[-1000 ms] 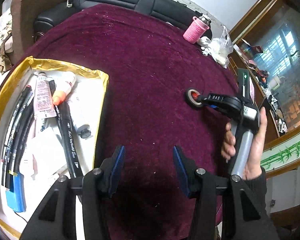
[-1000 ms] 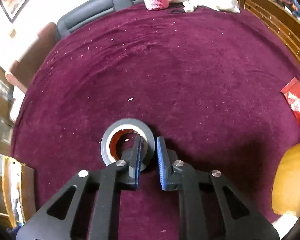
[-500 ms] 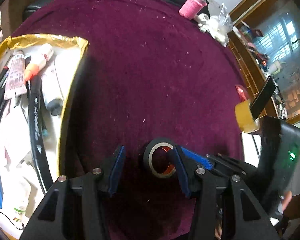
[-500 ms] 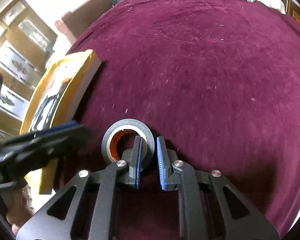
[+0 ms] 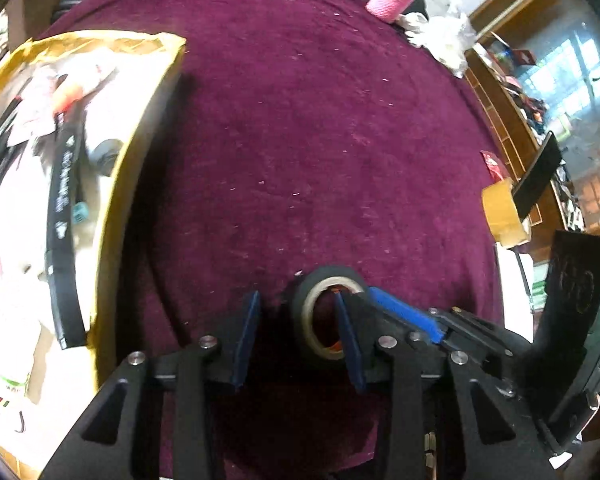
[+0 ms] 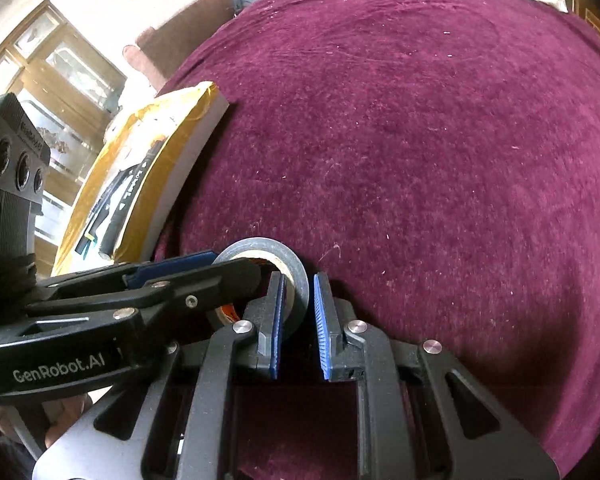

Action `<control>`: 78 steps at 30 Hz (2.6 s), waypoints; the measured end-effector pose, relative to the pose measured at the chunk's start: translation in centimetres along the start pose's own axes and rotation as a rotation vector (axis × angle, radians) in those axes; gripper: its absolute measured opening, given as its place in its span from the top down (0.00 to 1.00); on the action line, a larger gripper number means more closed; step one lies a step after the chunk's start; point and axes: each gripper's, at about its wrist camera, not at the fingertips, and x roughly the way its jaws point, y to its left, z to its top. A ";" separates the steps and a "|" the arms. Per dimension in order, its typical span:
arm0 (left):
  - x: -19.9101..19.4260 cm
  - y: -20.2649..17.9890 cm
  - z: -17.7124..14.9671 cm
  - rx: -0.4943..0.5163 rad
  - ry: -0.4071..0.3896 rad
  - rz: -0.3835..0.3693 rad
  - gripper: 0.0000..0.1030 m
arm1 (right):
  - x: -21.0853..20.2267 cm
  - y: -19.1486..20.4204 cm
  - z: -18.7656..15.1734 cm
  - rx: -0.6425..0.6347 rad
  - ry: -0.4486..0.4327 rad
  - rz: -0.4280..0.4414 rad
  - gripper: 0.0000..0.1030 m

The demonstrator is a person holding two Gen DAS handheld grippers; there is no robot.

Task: Organize objects
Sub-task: 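Carry the tape roll over the tray box and lower it inside, then open the right tool to release the tape roll and withdraw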

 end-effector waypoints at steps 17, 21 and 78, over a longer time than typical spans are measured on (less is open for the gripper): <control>-1.7 -0.4 -0.9 0.059 -0.074 0.032 0.85 | -1.3 0.6 -0.2 -0.047 -0.050 -0.017 0.86; -4.6 0.8 -0.4 0.031 -0.127 0.052 0.85 | -2.2 2.7 1.1 -0.083 -0.077 0.015 0.86; -12.0 14.4 -2.6 -0.170 -0.286 0.422 0.33 | 3.9 16.1 3.9 -0.314 -0.031 0.244 0.70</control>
